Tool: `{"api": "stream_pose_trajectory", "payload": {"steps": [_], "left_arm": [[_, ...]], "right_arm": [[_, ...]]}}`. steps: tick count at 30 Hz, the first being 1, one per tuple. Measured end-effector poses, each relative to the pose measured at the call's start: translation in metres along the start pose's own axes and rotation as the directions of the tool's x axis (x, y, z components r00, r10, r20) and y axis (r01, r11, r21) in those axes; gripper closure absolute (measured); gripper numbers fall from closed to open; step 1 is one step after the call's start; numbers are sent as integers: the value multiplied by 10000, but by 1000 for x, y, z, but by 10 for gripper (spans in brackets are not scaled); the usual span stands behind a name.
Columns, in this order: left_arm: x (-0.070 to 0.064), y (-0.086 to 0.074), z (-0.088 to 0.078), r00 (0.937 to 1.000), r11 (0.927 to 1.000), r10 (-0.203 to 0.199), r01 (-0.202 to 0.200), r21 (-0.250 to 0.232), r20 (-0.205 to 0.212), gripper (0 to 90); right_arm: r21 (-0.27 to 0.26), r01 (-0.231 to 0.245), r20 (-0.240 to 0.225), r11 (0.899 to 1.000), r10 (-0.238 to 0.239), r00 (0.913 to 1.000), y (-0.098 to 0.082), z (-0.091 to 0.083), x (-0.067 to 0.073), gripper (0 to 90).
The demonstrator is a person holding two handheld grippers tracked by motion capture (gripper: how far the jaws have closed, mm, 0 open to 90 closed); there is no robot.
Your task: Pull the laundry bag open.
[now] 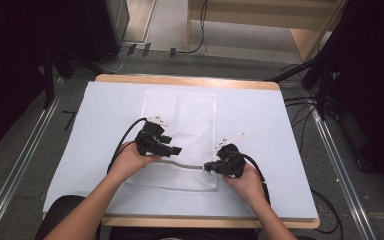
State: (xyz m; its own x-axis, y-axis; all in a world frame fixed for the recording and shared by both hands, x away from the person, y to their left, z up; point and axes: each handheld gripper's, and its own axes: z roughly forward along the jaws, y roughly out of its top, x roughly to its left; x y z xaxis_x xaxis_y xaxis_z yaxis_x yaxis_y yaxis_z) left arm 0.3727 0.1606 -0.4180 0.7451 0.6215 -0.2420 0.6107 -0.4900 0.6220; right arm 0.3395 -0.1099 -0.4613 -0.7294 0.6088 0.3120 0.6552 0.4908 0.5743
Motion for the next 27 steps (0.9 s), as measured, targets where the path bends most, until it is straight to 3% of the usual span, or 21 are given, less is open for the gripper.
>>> {"api": "stream_pose_trajectory", "payload": {"steps": [8,12,19,27], "left_arm": [[-6,1,3,9998,9999,140,-140,30,154,372],[-10,1,8,9996,9999,40,-44,109,290,379],[-19,2,16,9989,9993,258,-268,257,404,415],[-25,2,24,9982,9995,176,-190,249,570,426]], "right_arm": [[-380,262,159,9989,-256,9995,4,-6,-2,900],[-308,149,279,9994,-141,9995,2,-7,-6,900],[53,143,335,9999,-145,9993,-1,-5,-12,900],[-161,491,263,9987,-487,9985,-4,-2,-14,900]]}}
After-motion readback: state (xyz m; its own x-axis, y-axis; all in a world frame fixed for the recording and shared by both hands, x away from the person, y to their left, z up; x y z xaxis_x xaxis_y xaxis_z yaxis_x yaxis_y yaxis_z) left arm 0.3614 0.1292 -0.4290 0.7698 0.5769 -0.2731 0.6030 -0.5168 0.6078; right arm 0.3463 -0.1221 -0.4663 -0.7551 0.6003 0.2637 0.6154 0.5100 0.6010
